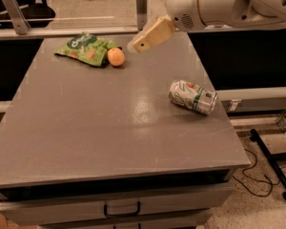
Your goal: Move orange near green rice chip bag
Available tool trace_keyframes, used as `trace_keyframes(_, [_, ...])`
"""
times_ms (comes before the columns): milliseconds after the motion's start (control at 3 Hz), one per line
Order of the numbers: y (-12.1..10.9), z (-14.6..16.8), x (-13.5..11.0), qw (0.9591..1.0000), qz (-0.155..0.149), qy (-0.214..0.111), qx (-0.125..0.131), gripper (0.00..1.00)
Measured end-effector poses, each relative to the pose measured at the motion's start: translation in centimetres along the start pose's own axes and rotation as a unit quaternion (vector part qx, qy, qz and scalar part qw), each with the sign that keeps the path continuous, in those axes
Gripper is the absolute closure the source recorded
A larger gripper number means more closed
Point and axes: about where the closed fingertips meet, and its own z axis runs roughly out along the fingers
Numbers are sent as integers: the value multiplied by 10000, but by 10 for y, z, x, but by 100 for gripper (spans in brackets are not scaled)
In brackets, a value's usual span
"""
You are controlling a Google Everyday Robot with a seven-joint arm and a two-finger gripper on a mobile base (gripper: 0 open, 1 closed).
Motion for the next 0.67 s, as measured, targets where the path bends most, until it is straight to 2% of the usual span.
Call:
trace_keyframes(333, [-17,-3,-1,9996,-202,48,173,0])
trace_keyframes(667, [-69,-53,-7,9918,-942,411,756,0])
